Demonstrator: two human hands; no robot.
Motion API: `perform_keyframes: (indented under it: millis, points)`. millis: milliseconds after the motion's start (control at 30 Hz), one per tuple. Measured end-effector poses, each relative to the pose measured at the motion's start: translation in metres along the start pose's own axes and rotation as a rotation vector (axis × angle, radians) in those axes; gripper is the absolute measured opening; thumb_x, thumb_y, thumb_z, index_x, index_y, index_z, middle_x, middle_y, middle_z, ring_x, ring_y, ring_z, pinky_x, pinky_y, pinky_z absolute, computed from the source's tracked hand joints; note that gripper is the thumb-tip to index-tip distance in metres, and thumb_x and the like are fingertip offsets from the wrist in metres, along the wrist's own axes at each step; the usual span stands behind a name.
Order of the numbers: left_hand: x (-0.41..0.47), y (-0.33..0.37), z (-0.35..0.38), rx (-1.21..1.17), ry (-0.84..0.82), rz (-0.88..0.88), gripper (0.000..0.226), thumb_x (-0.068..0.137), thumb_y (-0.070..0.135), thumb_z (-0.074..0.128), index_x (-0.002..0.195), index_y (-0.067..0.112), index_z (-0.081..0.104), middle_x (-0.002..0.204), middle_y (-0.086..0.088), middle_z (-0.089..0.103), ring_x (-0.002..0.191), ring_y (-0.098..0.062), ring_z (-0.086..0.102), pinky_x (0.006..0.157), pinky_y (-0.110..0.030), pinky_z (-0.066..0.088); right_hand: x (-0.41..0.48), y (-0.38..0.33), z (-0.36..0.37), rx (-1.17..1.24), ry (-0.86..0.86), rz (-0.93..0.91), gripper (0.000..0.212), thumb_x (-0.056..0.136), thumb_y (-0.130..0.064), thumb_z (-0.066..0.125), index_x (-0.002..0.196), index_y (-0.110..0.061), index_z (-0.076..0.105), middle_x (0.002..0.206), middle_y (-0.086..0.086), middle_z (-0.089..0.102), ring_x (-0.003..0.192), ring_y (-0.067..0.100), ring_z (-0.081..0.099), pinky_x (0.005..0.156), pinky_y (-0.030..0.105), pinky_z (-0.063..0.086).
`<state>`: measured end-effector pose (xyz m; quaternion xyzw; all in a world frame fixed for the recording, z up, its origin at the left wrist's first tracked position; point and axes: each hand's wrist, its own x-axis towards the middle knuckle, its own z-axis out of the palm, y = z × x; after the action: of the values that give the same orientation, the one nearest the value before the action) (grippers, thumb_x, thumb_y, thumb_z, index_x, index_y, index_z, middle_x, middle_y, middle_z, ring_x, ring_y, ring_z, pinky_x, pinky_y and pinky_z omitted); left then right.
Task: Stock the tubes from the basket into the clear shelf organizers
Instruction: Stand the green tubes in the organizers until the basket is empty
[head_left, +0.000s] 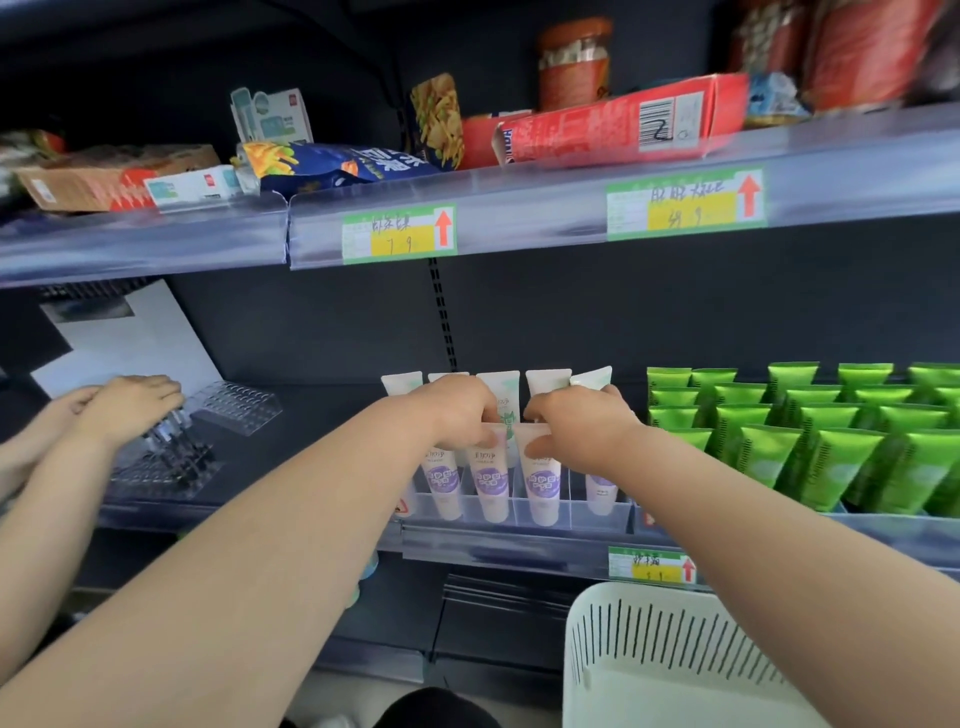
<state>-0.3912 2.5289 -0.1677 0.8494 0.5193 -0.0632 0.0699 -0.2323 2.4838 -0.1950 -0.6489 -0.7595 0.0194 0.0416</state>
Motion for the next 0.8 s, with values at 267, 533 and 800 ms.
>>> perform_keyframes:
  millis: [267,533,800]
  points:
    - [0.007,0.039,-0.005,-0.118,0.112,0.077,0.035,0.082,0.031,0.072,0.115,0.02,0.067,0.109,0.004,0.065,0.099,-0.015,0.06,0.088,-0.036,0.051,-0.019,0.036,-0.016,-0.194,0.055,0.095,0.034,0.084,-0.025,0.061,0.117,-0.026,0.056,0.116,-0.001,0.061,0.112,0.023,0.053,0.095,0.043,0.032]
    - [0.007,0.055,-0.005,0.001,0.103,0.088,0.036,0.087,0.025,0.066,0.122,0.021,0.063,0.12,0.003,0.062,0.108,-0.018,0.057,0.092,-0.037,0.049,-0.024,0.045,-0.008,-0.17,0.114,0.125,0.024,0.091,-0.015,0.05,0.108,-0.026,0.063,0.101,-0.001,0.066,0.099,0.022,0.059,0.1,0.043,0.028]
    - [-0.001,0.062,-0.011,-0.041,0.166,0.088,0.033,0.088,0.019,0.065,0.121,0.021,0.063,0.118,0.004,0.062,0.109,-0.017,0.057,0.092,-0.034,0.048,-0.037,0.05,-0.011,-0.115,0.11,0.094,0.023,0.093,-0.031,0.051,0.114,-0.028,0.061,0.109,-0.002,0.064,0.105,0.022,0.056,0.096,0.043,0.031]
